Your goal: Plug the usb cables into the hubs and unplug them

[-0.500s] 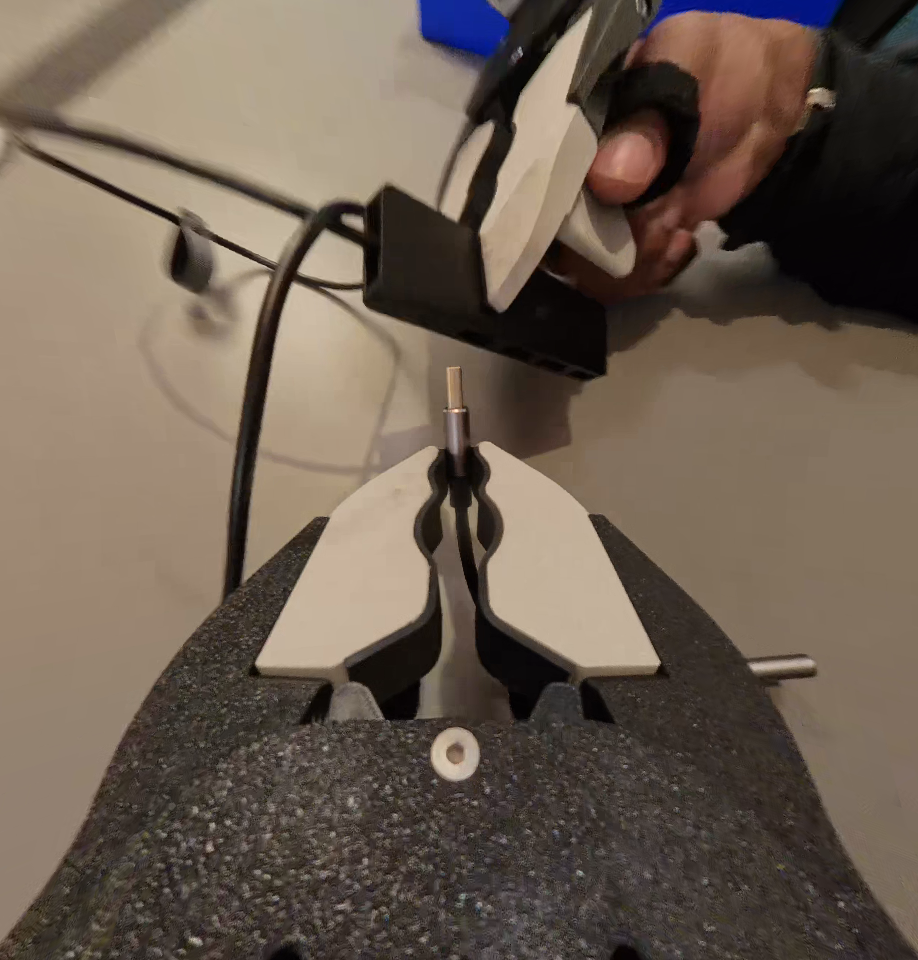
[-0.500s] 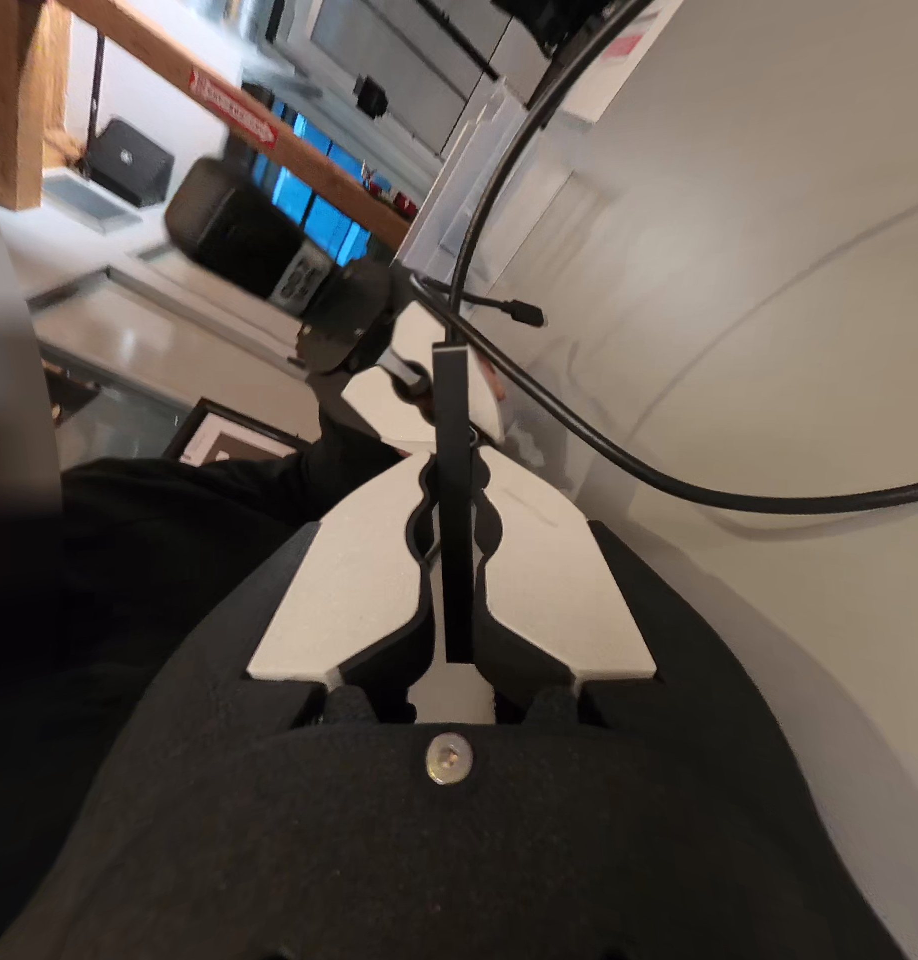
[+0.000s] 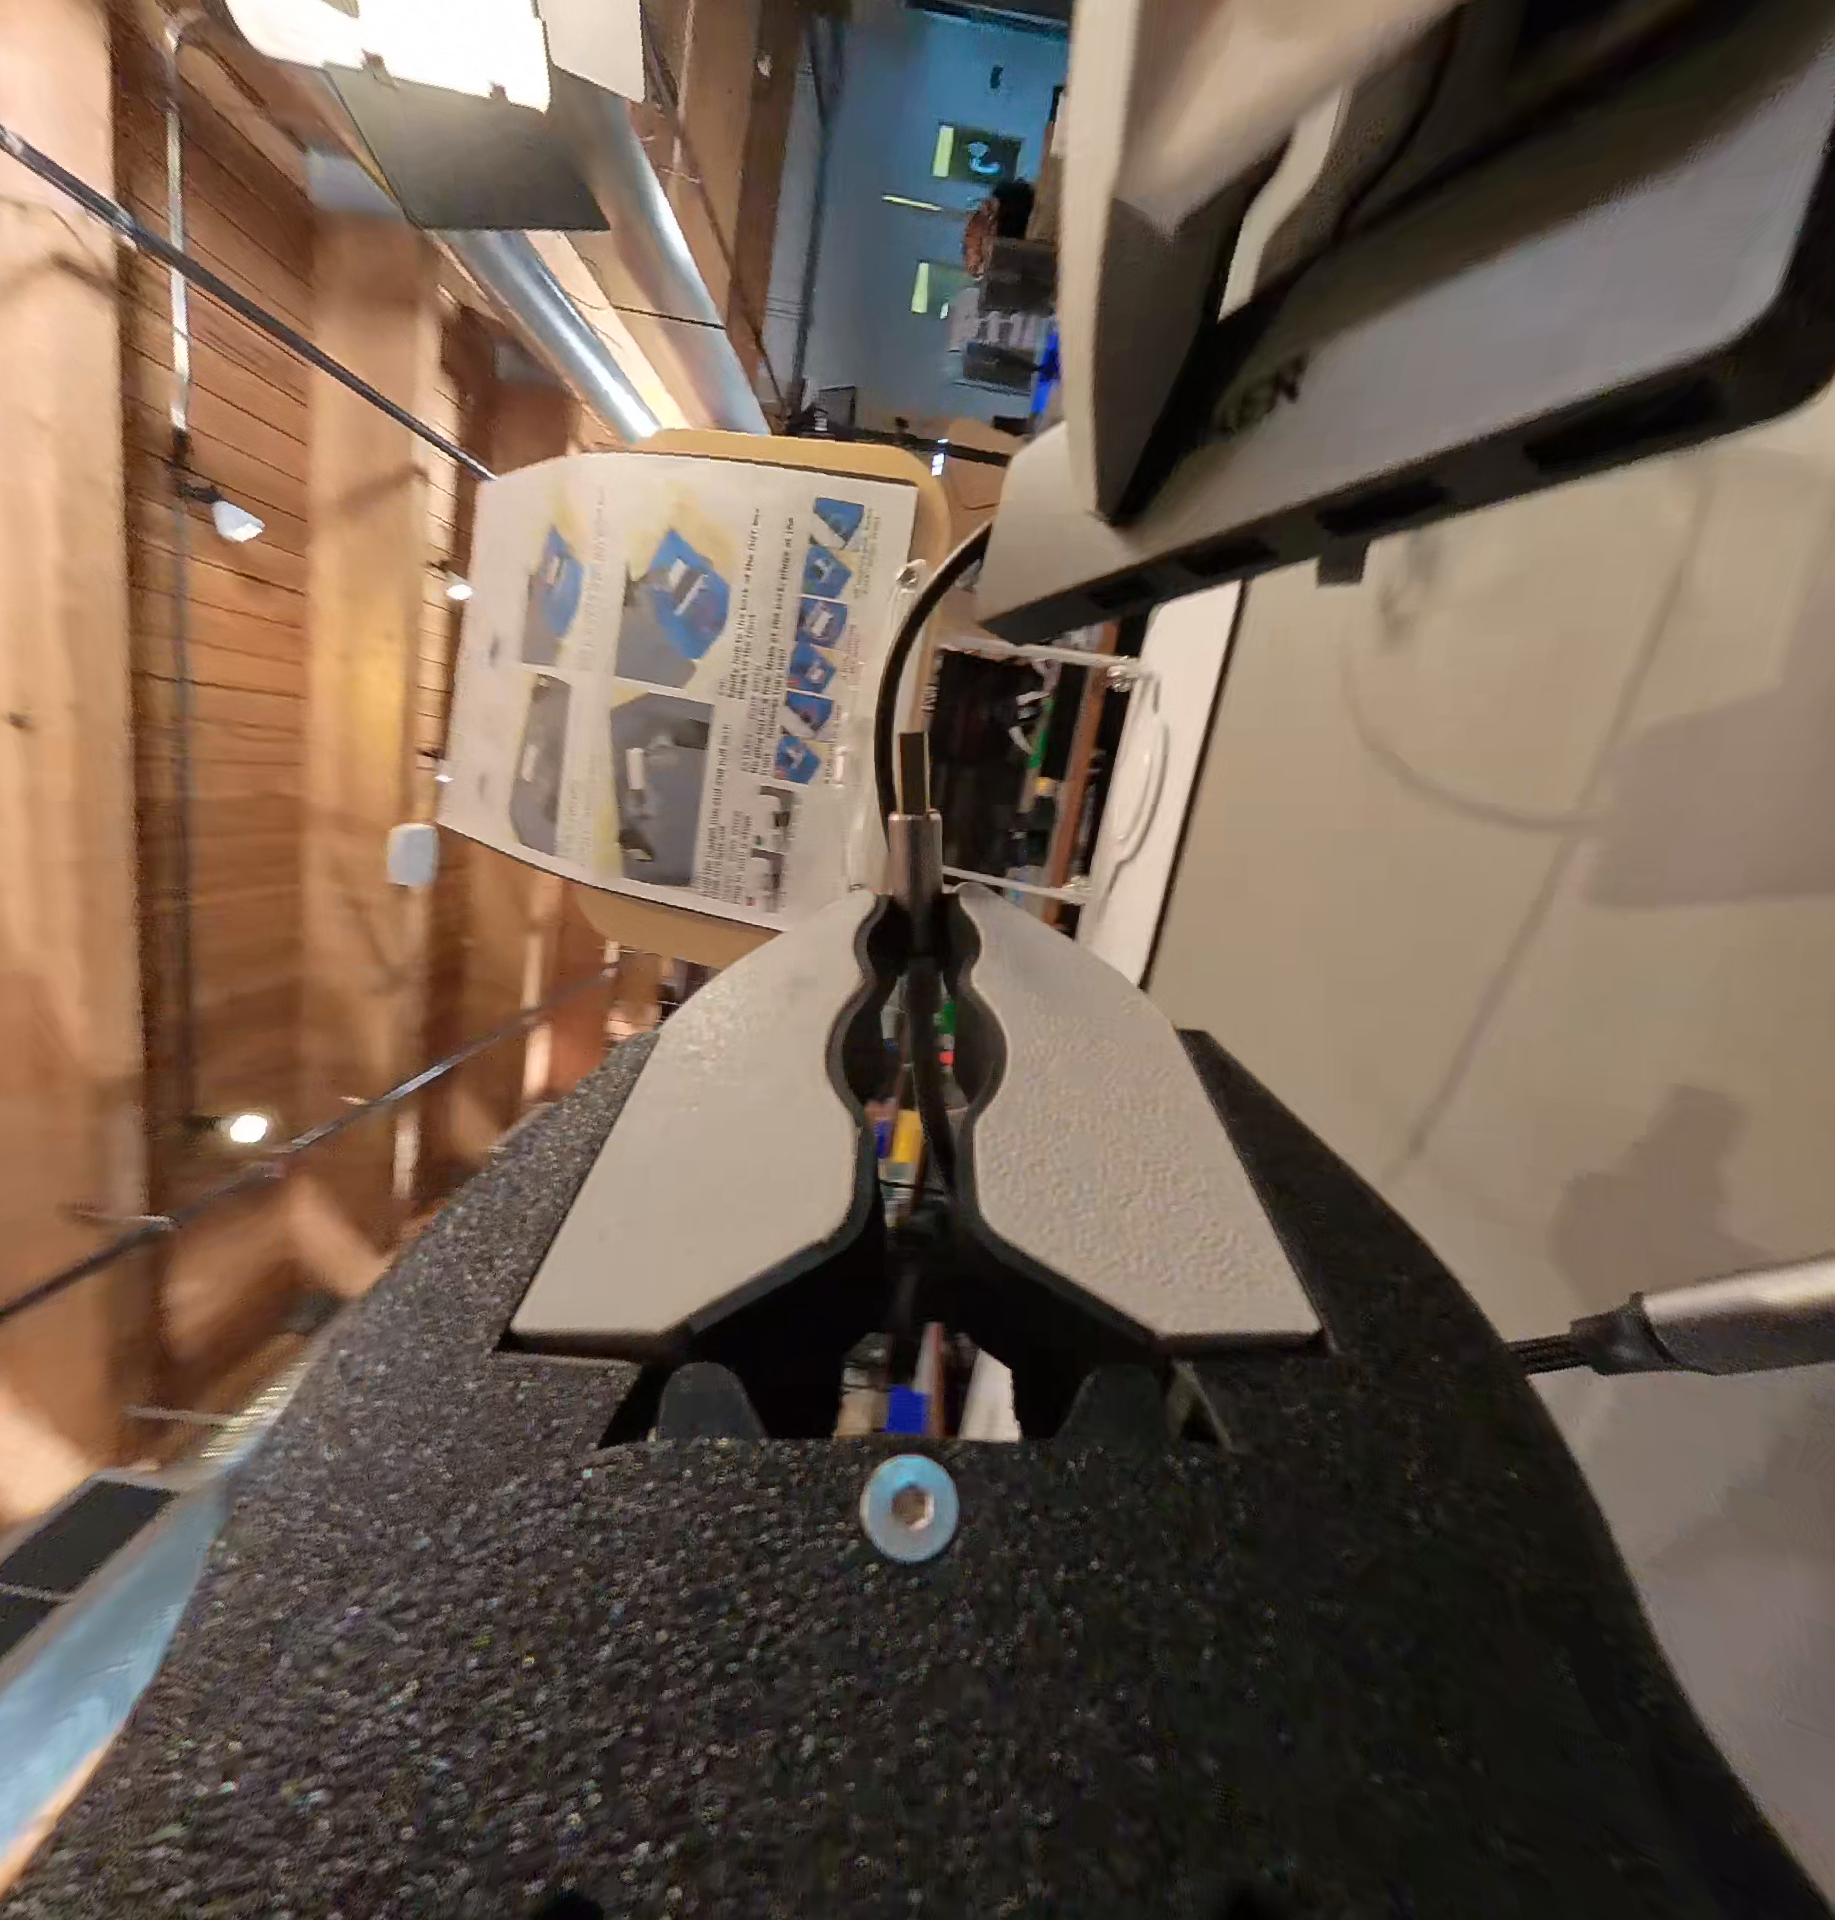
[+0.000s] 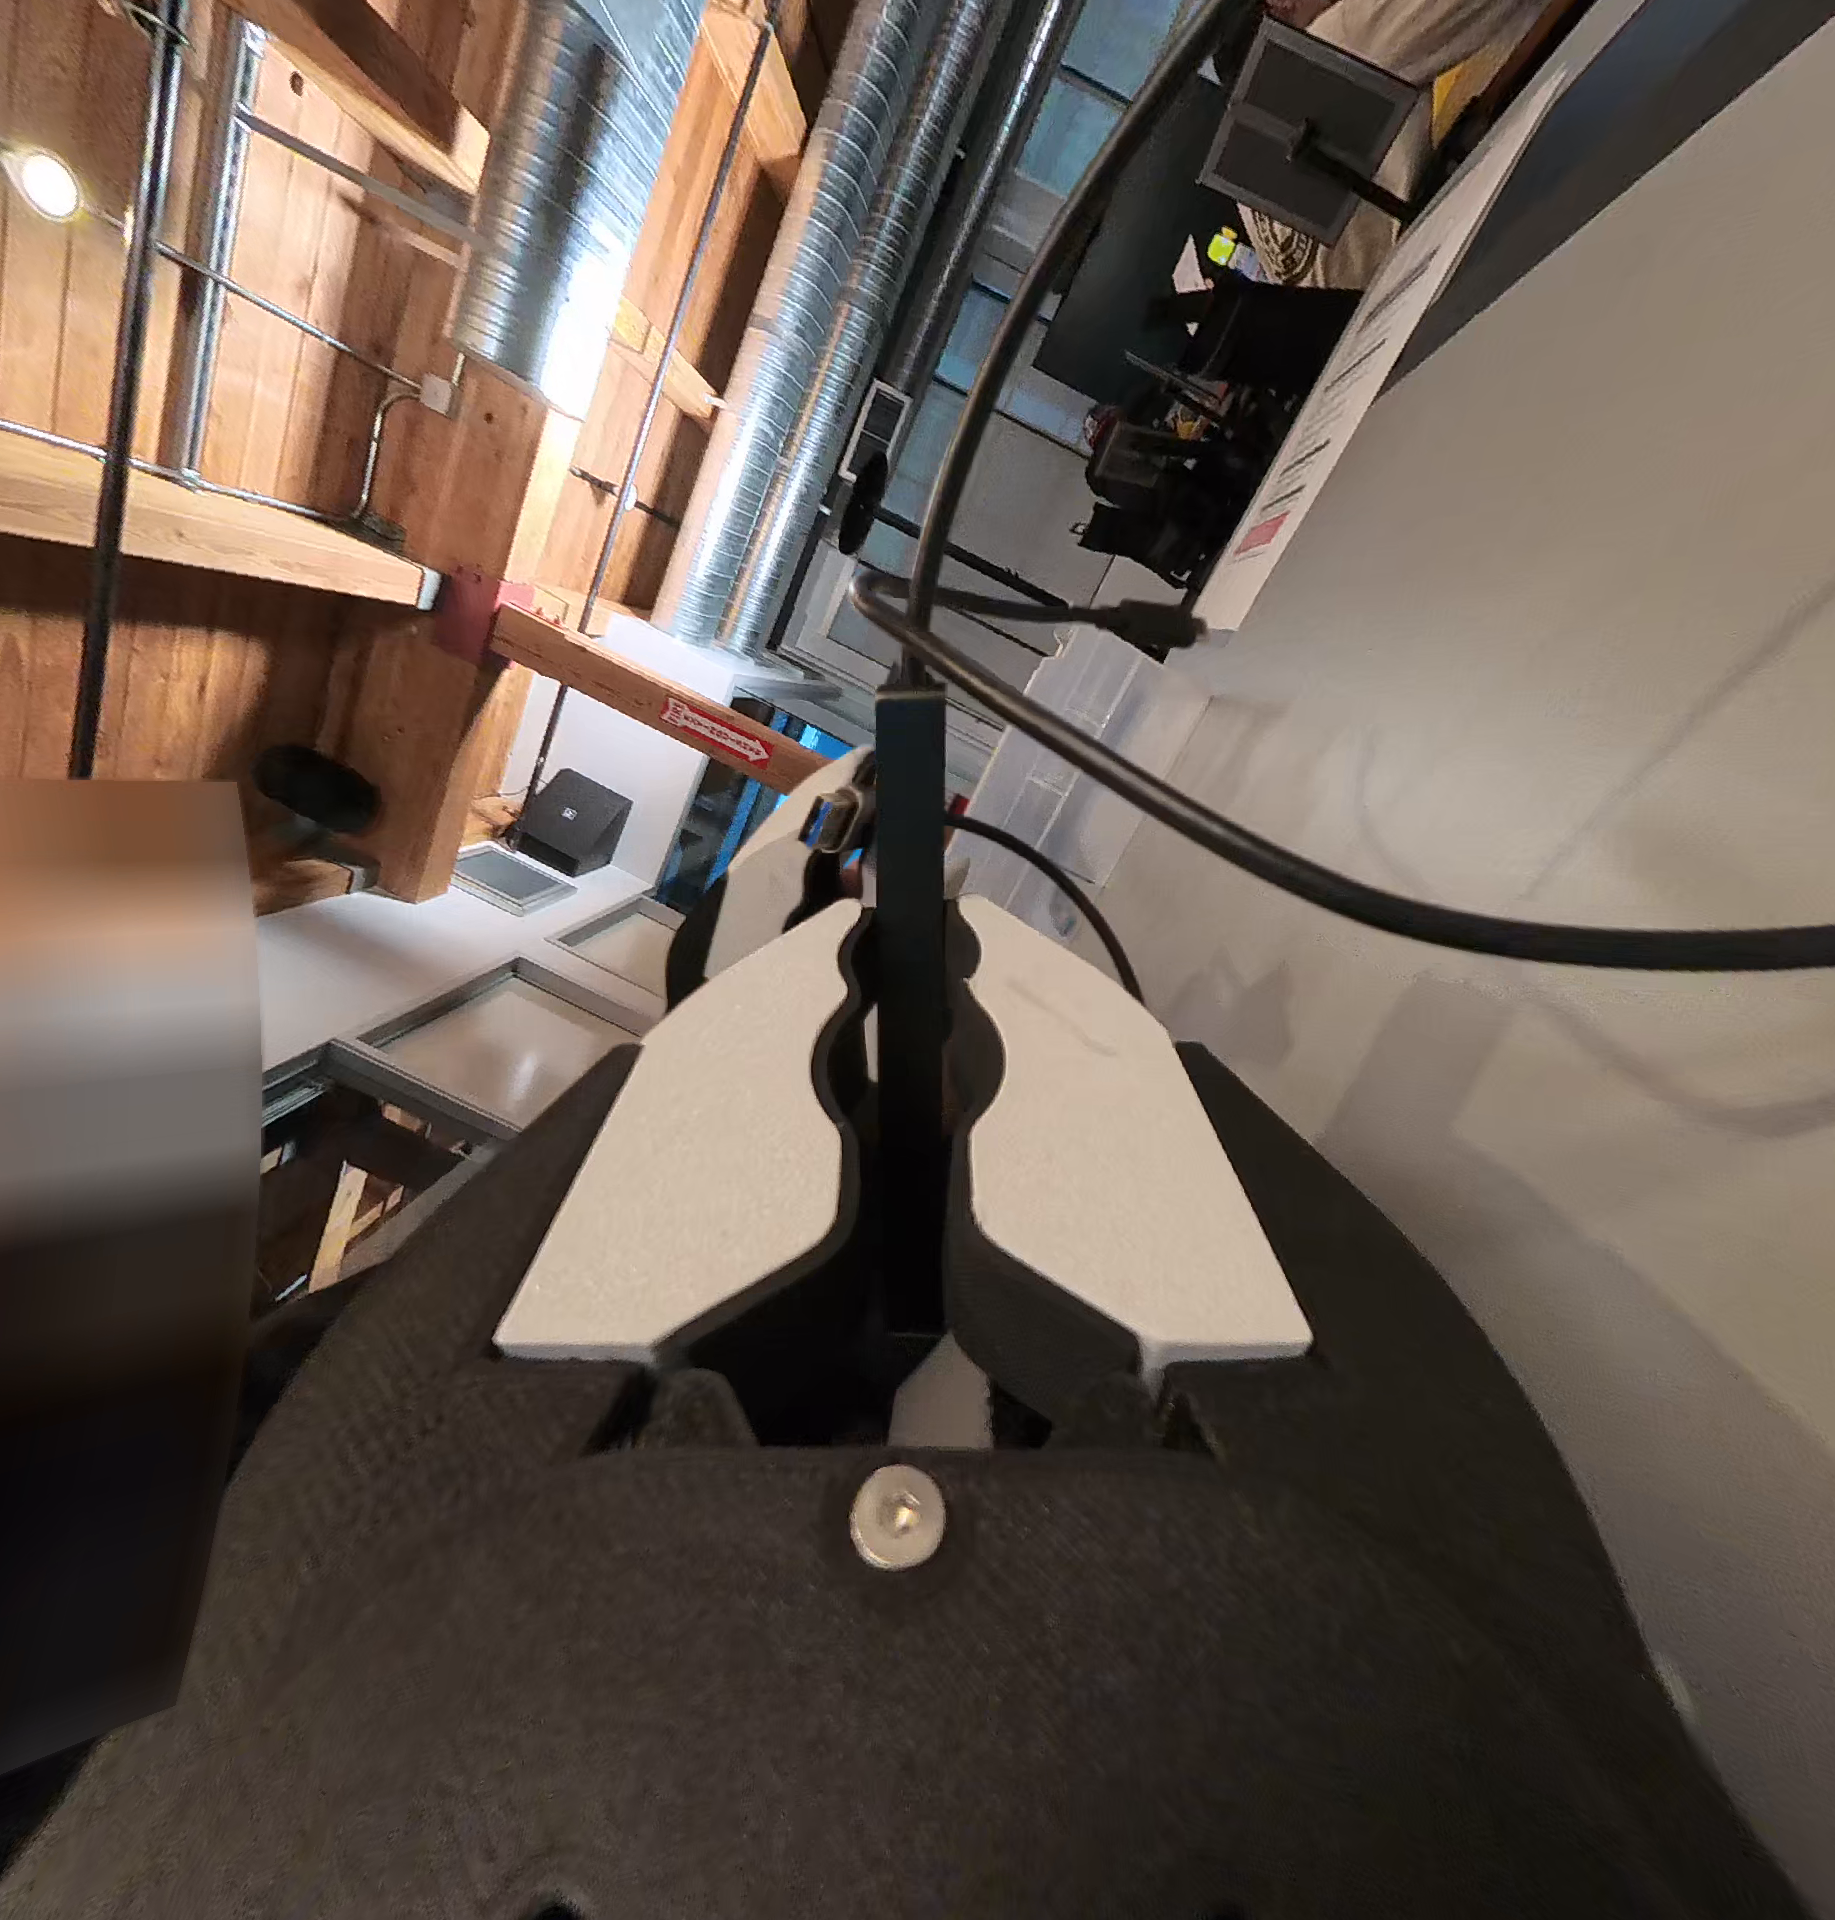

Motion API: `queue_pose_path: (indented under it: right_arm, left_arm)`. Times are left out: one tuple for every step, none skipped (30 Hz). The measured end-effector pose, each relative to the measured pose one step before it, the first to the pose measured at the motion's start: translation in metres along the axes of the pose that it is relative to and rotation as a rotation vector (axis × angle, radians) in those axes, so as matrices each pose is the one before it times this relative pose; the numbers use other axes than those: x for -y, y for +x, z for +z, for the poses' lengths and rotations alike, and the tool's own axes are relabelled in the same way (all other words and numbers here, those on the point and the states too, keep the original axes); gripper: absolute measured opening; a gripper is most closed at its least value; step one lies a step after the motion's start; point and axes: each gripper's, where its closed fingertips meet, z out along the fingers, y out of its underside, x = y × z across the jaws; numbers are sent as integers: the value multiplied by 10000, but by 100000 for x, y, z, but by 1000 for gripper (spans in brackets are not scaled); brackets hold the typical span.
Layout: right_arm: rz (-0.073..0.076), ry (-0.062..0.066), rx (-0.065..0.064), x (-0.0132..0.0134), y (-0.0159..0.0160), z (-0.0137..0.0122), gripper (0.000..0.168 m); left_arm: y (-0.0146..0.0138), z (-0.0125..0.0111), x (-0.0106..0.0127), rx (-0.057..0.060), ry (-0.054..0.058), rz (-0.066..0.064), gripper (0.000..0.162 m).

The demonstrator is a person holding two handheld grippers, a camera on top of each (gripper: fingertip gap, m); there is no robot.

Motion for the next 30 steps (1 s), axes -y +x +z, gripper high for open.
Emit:
queue_pose_path:
  right_arm:
    - [23, 40, 48, -35, -120, 58, 10]
    - [34, 42, 72, -31, -127, 51, 10]
    - [53, 87, 92, 18, -162, 23, 10]
    - [32, 85, 61, 9, -131, 28, 10]
    - [2, 34, 38, -53, -107, 44, 10]
    - [14, -13, 15, -107, -70, 57, 10]
    - [11, 14, 9, -56, -54, 38, 10]
    - [4, 44, 24, -3, -88, 5, 10]
    - [-7, 44, 7, 31, -71, -7, 10]
    - [-16, 34, 2, 49, -83, -28, 10]
    - [-24, 8, -11, 19, -61, -17, 10]
    - [-43, 2, -73, 11, 36, -9, 10]
    - [-32, 13, -59, 0, 19, -11, 10]
    - [4, 37, -2, 29, -40, -6, 10]
    - [-5, 49, -15, 58, -19, -26, 10]
    - [-43, 43, -59, 72, 26, -42, 10]
    - [-33, 37, -89, 64, 81, -45, 10]
    - [-14, 23, -80, 32, 81, -26, 10]
    - [16, 10, -31, -17, 24, -6, 10]
    - [45, -7, -18, -54, 33, 13, 10]
    - [49, -60, -41, -117, 75, 22, 10]
    - [24, -30, -33, -74, 67, 19, 10]
    - [24, 39, -15, 13, 13, -4, 10]
    - [36, 52, -34, 39, 36, -26, 10]
    - [25, 63, -39, 66, 36, -51, 10]
    - [8, 48, -25, 87, 22, -66, 10]
    - [2, 4, -46, 56, 51, -60, 9]
    - [-21, -35, -97, 16, 114, -54, 10]
    - [-35, 20, -115, 44, 135, -43, 10]
    - [-5, 33, -18, 7, 13, -25, 10]
  left_arm:
    - [64, 157, -48, 188, -24, 421, 7]
    - [119, 122, 39, 153, -16, 362, 8]
    - [126, 107, 111, 128, -34, 323, 7]
    - [37, 68, 209, 168, -6, 295, 8]
    - [-119, 12, 340, 232, 73, 271, 8]
    - [-61, 5, 387, 150, 120, 206, 7]
    - [92, 53, 240, 42, 37, 150, 8]
    - [233, 96, 71, -23, -37, 154, 8]
    - [190, 43, 92, 4, 35, 142, 8]
    - [172, -2, 109, -14, 66, 99, 8]
    - [48, -28, 84, 22, 34, 74, 7]
    - [-74, -56, 148, 50, 40, 51, 7]
    - [-120, -51, 188, 63, 39, 56, 8]
    - [-84, -26, 119, 70, -16, 53, 7]
    - [-18, 1, 60, 54, -15, 48, 8]
    - [-19, -22, 81, 48, 33, 50, 7]
    - [-105, -49, 108, 89, 45, 39, 8]
    - [-44, -7, 40, 44, -45, 60, 7]
    - [6, 29, -28, 30, -73, 66, 7]
    - [103, 58, -71, -14, -64, 43, 8]
    - [59, 56, -56, 24, -8, 77, 8]
    - [-21, -20, 14, 74, 31, 105, 8]
    - [-9, -28, 31, 45, 12, 61, 8]
    - [17, -53, 83, 20, 25, 50, 7]
    - [-16, -67, 128, 51, 34, 68, 8]
    - [-2, -59, 130, 32, 52, 70, 7]
    - [78, -11, 93, -5, 44, 51, 7]
    - [143, 45, 39, -44, 12, 78, 7]
    - [179, 45, 51, -39, 10, 59, 7]
    - [151, 65, -6, -44, -31, 37, 7]
